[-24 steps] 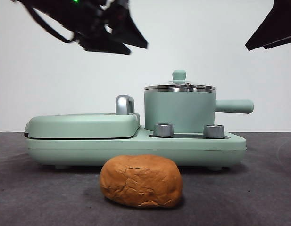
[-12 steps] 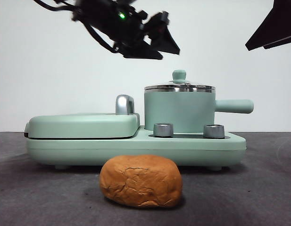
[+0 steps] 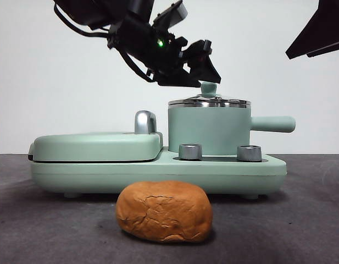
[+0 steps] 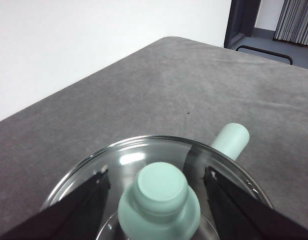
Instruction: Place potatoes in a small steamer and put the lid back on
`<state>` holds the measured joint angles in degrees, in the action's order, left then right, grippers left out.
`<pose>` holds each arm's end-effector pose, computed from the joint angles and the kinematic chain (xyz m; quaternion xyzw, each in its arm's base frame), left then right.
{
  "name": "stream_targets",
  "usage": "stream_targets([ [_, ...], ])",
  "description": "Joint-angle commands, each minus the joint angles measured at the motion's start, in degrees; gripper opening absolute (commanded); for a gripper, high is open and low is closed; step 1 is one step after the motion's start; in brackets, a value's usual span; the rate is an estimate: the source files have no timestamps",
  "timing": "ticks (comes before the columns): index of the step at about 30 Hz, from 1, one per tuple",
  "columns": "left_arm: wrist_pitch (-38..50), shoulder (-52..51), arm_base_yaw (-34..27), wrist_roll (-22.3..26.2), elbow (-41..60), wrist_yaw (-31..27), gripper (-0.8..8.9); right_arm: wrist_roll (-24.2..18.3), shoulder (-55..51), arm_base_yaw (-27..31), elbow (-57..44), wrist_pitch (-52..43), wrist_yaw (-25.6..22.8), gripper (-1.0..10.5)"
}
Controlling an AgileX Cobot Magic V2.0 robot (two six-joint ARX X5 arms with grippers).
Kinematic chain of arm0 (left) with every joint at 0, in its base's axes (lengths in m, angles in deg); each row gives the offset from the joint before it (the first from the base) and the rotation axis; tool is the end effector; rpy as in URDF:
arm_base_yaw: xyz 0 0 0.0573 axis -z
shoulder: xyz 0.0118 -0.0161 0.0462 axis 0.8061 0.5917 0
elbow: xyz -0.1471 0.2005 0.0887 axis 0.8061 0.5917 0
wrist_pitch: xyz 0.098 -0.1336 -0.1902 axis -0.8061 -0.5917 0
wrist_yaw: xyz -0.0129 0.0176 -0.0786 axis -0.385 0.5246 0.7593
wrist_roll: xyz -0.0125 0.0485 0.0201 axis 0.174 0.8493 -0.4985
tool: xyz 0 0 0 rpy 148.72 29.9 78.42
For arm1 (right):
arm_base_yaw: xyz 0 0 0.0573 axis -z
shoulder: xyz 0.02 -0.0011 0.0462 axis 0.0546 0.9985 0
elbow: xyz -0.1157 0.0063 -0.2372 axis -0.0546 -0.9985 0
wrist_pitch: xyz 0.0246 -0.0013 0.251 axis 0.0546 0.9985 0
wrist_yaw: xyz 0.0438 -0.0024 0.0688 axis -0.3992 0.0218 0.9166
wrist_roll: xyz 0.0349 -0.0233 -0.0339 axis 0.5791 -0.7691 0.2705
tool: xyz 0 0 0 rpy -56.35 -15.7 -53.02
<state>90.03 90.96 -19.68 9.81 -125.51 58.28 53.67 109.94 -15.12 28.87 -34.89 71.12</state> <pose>0.3671 -0.2590 0.2636 0.0749 0.0994 -0.4445 0.8871 0.1691 0.0478 0.2717 -0.1463 0.1385 0.3304 0.9221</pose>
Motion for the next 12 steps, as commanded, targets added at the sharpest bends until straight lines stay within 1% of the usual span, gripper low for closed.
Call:
stream_targets([
  [1, 1.5, 2.2, 0.5, -0.4, -1.6, 0.1, 3.11, 1.0, 0.4, -0.3, 0.9, -0.6, -0.2, 3.4],
  [7, 1.7, 2.7, 0.7, -0.4, -1.6, 0.1, 2.98, 1.0, 0.4, -0.3, 0.9, -0.6, -0.2, 3.4],
  [8, 1.7, 2.7, 0.7, -0.4, -1.6, 0.1, 2.76, 1.0, 0.4, -0.3, 0.9, -0.6, -0.1, 3.4],
  [9, 1.8, 2.7, 0.7, -0.4, -1.6, 0.1, 2.33, 1.0, 0.4, -0.3, 0.9, -0.6, -0.2, 3.4],
  [12, 1.9, 2.7, 0.7, -0.4, -1.6, 0.1, 0.78, 1.0, 0.4, -0.3, 0.9, -0.5, -0.1, 3.4],
])
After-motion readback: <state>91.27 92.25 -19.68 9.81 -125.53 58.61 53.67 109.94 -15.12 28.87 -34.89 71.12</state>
